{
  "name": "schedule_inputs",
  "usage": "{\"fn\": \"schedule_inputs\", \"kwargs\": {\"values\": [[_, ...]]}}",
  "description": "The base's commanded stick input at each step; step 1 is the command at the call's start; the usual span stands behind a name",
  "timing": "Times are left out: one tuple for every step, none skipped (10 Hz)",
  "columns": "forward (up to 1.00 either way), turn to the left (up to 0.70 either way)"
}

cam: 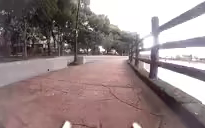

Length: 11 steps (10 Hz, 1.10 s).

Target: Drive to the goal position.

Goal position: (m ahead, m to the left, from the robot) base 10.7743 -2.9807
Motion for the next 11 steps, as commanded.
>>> {"fn": "schedule_inputs", "kwargs": {"values": [[0.70, 0.00], [0.70, -0.29], [0.70, -0.29], [0.70, -0.16], [0.70, 0.00], [0.70, 0.00], [0.70, 0.00], [0.70, 0.00], [0.70, 0.00], [0.70, 0.00], [0.70, 0.00]]}}
